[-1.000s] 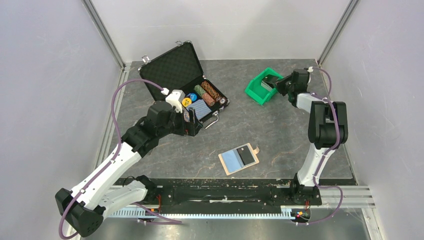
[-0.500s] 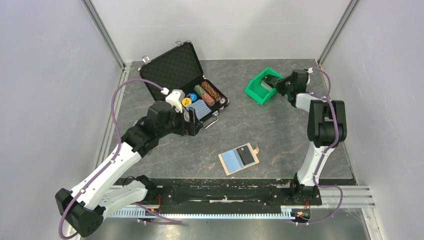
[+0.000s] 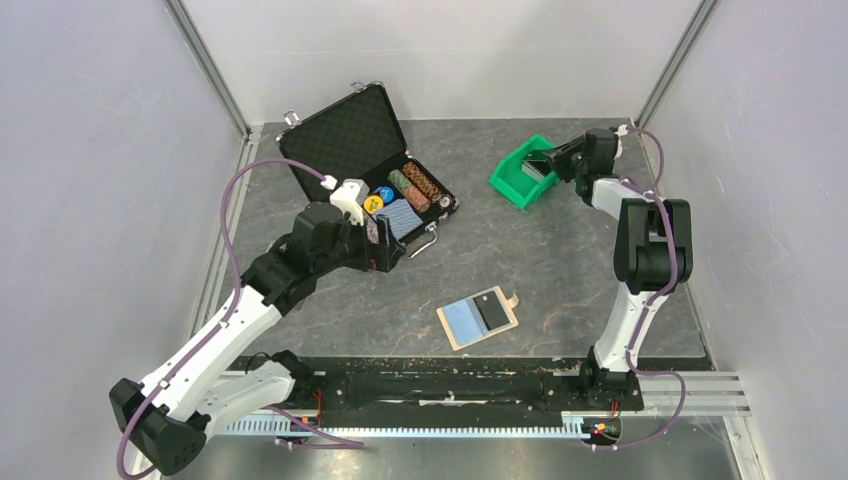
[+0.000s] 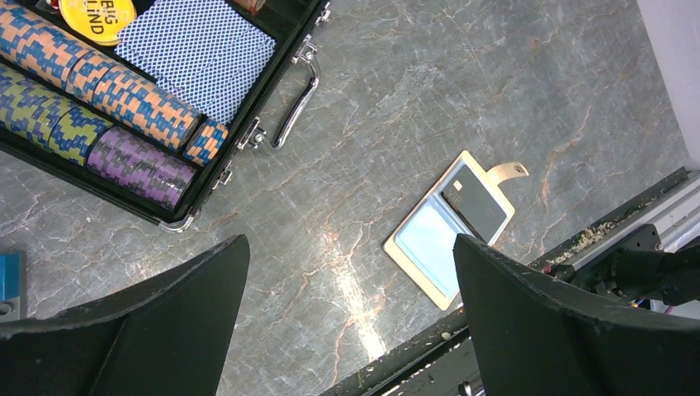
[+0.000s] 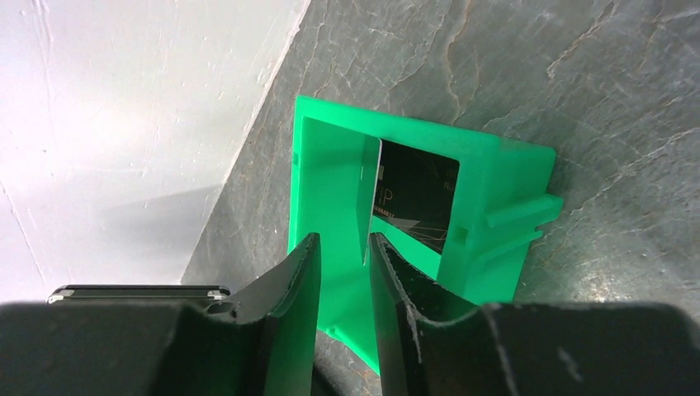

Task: Take the credit cards out of the card holder
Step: Place the credit card in the storage box, then remove the credit card from the card holder.

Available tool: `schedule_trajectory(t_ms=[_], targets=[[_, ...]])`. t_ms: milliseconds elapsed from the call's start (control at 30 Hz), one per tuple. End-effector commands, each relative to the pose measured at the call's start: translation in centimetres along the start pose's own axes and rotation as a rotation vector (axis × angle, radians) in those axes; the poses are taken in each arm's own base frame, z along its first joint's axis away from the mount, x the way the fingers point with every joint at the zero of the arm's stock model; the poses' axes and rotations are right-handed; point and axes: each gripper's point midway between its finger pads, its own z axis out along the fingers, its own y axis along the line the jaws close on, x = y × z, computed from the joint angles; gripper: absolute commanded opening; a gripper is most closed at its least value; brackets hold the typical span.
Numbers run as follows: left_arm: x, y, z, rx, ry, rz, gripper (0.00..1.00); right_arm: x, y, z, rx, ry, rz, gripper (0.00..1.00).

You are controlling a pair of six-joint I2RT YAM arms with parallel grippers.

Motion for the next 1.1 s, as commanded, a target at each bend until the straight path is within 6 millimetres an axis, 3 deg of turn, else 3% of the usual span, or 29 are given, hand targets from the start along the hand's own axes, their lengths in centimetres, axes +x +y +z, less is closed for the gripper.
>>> schedule_trajectory(t_ms=[0, 267, 400, 500, 600, 700, 867, 1067], targets=[[-1.2, -0.1, -0.3, 0.013, -0.061, 0.042, 1.00, -2.8, 2.6, -1.7, -0.008, -0.069, -0.032, 0.31], [-1.4, -0.3, -0.7, 0.022, -0.072, 0.041, 1.00, -6.3, 3.9, -5.5, 0.037, -0.163, -0.055, 0.38], [-1.4, -0.3, -0.7, 0.024, -0.073, 0.041, 1.00, -6.5, 5.4, -7.1, 0.006, -0.155, -0.118, 0.38], [-1.4, -0.3, -0.8, 0.024, -0.071, 0.042, 1.00, -4.9, 7.0, -8.4, -0.060, -0.086, -0.224, 0.38], [-1.5, -0.3, -0.9, 0.023, -0.073, 0.042, 1.00, -2.2, 7.4, -10.3, -0.089, -0.005, -0.340, 0.38], [-1.2, -0.6, -0.8, 0.043, -0.060, 0.046, 1.00, 1.8, 7.1, -12.8, -0.128, 0.072, -0.463, 0.38], [-0.7, -1.1, -0.3, 0.066, -0.029, 0.032, 1.00, 8.9, 3.9, -17.1, -0.179, 0.222, -0.602, 0.38], [0.7, -3.2, 0.7, 0.183, 0.041, -0.034, 1.00, 16.9, 0.1, -22.3, -0.244, 0.378, -0.750, 0.38]])
